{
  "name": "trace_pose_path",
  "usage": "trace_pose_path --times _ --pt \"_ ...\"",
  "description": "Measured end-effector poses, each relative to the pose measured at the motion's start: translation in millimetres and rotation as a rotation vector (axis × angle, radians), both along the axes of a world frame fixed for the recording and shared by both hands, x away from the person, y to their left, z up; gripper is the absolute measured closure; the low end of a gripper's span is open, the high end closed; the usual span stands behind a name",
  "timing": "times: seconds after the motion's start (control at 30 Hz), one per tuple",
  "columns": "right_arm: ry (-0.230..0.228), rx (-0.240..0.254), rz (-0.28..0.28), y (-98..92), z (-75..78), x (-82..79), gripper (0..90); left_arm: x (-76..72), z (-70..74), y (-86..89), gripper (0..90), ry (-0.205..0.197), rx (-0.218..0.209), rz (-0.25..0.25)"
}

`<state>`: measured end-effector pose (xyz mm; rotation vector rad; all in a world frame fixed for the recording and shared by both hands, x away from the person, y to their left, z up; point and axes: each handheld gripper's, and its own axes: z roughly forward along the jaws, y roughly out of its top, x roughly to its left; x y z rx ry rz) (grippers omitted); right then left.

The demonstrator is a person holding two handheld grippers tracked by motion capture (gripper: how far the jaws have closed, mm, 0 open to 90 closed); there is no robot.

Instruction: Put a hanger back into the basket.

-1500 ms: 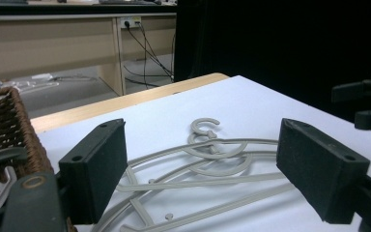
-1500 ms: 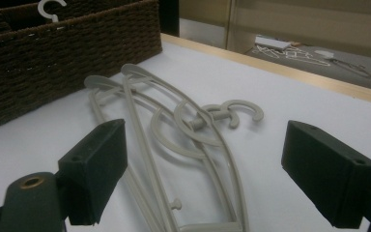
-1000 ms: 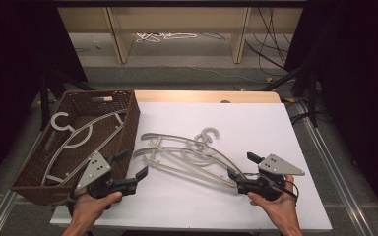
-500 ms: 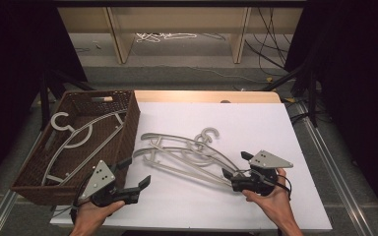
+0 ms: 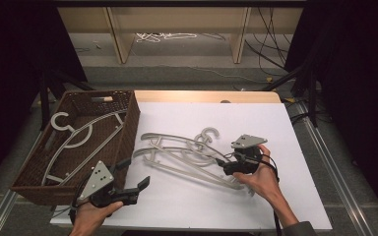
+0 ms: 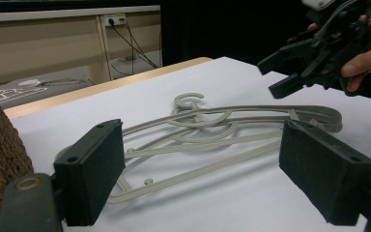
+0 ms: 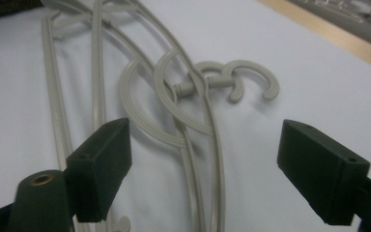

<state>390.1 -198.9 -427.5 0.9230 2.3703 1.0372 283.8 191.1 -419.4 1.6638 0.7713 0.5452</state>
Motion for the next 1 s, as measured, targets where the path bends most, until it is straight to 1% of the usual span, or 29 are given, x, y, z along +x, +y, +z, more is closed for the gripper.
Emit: trace_pose_path --times 0.03,0.1,0.13,0.17,0.2,0.27,0.37,0.4,0.43,0.47,0.5,0.53,0.57,0.6,0.63,0.67,0.7,0.77,0.83,0.87,0.9,0.93,0.97,1.0 --pt "-0.003 -0.008 0.003 1.1 -1.3 2.9 23.3 -0.1 0.0 0.1 15.9 0.0 0.0 -0.001" --pt "0.027 -0.04 0.012 4.4 -5.2 9.6 26.3 -0.1 0.2 0.0 15.9 -0.001 -0.001 0.001" --pt "0.034 -0.069 0.027 5.4 -7.4 14.7 29.1 -0.2 0.2 0.0 16.0 -0.001 0.0 0.001" --pt "0.029 -0.081 0.022 6.5 -9.9 17.6 30.7 -0.3 0.1 0.0 15.9 0.0 0.0 -0.001" --pt "0.05 -0.099 0.016 7.6 -12.4 21.0 32.3 -0.3 0.2 0.1 15.9 0.0 0.002 -0.001" --pt "0.047 -0.104 0.007 8.6 -17.0 26.6 36.3 -0.1 0.2 -0.1 15.9 0.001 -0.002 -0.001" --pt "0.097 -0.124 0.008 8.2 -20.3 33.3 41.4 -0.2 0.1 0.1 16.0 0.002 0.001 -0.003" --pt "0.087 -0.118 -0.003 8.7 -22.7 34.8 44.2 -0.2 0.2 0.0 16.0 0.001 -0.001 -0.002" --pt "0.105 -0.136 0.005 7.3 -22.6 36.5 44.6 -0.1 0.3 0.0 16.0 0.0 -0.002 -0.002" --pt "0.099 -0.122 -0.017 8.1 -24.9 37.5 45.6 -0.2 0.4 0.0 16.0 -0.001 -0.001 -0.003" --pt "0.098 -0.123 -0.014 7.6 -26.6 39.1 47.1 -0.3 0.2 -0.2 16.0 0.001 0.0 -0.003" --pt "0.121 -0.124 -0.022 7.8 -27.8 39.7 47.8 -0.3 0.2 -0.3 16.0 0.0 0.0 -0.004" --pt "0.126 -0.14 -0.012 6.6 -27.9 40.8 49.2 -0.3 0.3 -0.4 16.0 0.0 -0.001 -0.004" --pt "0.131 -0.14 -0.021 7.2 -29.5 41.8 50.5 -0.3 0.4 -0.3 16.0 -0.002 0.001 -0.005" --pt "0.136 -0.158 -0.001 5.6 -29.5 43.5 51.6 -0.3 0.5 -0.3 16.0 -0.003 0.002 -0.007" --pt "0.141 -0.149 -0.011 6.5 -31.0 44.0 53.1 -0.3 0.4 -0.3 16.0 -0.003 0.003 -0.007" --pt "0.133 -0.159 0.0 5.9 -31.9 46.0 54.2 -0.3 0.5 -0.3 16.0 -0.002 0.001 -0.006" --pt "0.127 -0.159 -0.011 7.3 -35.2 47.1 56.1 0.0 0.2 -0.5 16.0 0.003 -0.004 -0.003" --pt "0.137 -0.166 -0.006 7.4 -36.4 48.7 58.5 0.1 0.0 -0.3 16.0 0.003 0.0 -0.005" --pt "0.121 -0.168 0.003 7.6 -38.4 50.7 59.5 0.2 0.1 -0.4 16.0 0.004 -0.002 -0.004" --pt "0.146 -0.177 0.013 7.5 -37.6 51.3 60.0 0.3 0.2 -0.4 16.0 0.003 -0.004 -0.004" --pt "0.153 -0.171 0.003 9.0 -38.8 51.1 61.8 0.2 0.2 -0.3 16.0 0.003 -0.004 -0.004" --pt "0.144 -0.173 0.011 9.6 -40.1 52.1 62.9 0.2 0.2 -0.3 16.0 0.003 -0.003 -0.005" --pt "0.146 -0.18 0.025 10.3 -40.7 53.3 63.8 0.1 0.1 -0.4 16.1 0.003 -0.002 -0.004"
